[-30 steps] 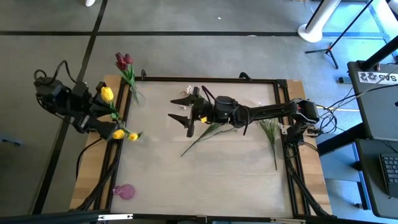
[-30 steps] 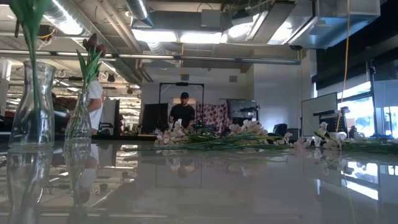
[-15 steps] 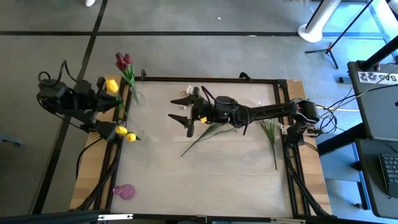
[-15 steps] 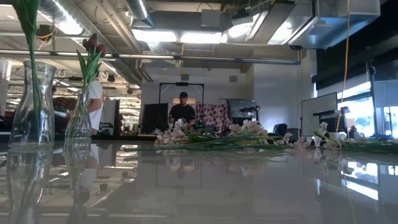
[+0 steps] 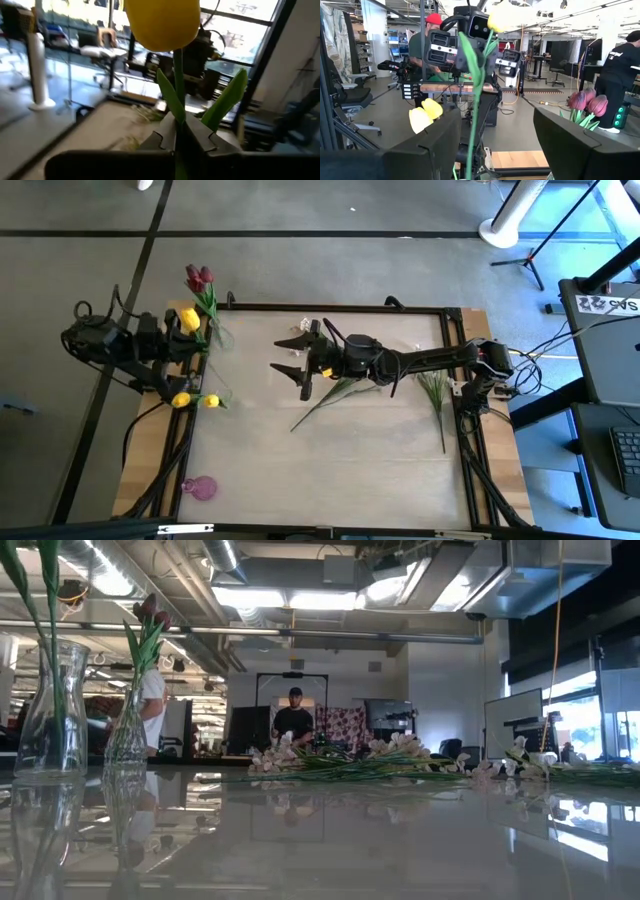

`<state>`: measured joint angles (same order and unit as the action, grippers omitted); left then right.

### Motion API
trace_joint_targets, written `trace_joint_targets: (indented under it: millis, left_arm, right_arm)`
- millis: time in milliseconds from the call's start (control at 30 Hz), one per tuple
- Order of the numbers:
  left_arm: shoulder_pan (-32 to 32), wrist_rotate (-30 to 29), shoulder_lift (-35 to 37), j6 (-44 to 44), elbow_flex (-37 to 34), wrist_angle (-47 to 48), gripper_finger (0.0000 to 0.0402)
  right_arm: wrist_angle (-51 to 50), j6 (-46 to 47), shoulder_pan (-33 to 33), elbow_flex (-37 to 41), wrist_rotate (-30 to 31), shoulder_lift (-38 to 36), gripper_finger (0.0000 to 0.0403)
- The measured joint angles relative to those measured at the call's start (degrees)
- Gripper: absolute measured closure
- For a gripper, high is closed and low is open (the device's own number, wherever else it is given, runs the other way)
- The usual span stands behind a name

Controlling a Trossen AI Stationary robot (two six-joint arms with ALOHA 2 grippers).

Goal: Sort flowers into vase by color
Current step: Put the yellow flower into the bottom transparent vase

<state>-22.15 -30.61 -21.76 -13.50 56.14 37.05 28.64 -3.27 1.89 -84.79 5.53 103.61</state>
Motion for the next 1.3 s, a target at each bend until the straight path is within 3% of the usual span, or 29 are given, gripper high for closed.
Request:
trace_joint_targets:
  millis: [533,1300]
  left_arm:
    - [0.00,0.30,0.02,-4.64,4.62,5.46,0.0395]
    - [0.00,1.94,0.00,-5.44,-6.76,5.82,0.0395]
  right_arm:
    - [-0.24,0.00,0.00,0.00,0.03,0.02,0.0155]
    - [-0.83,0.00,0.00,0.00,0.03,0.02,0.0155]
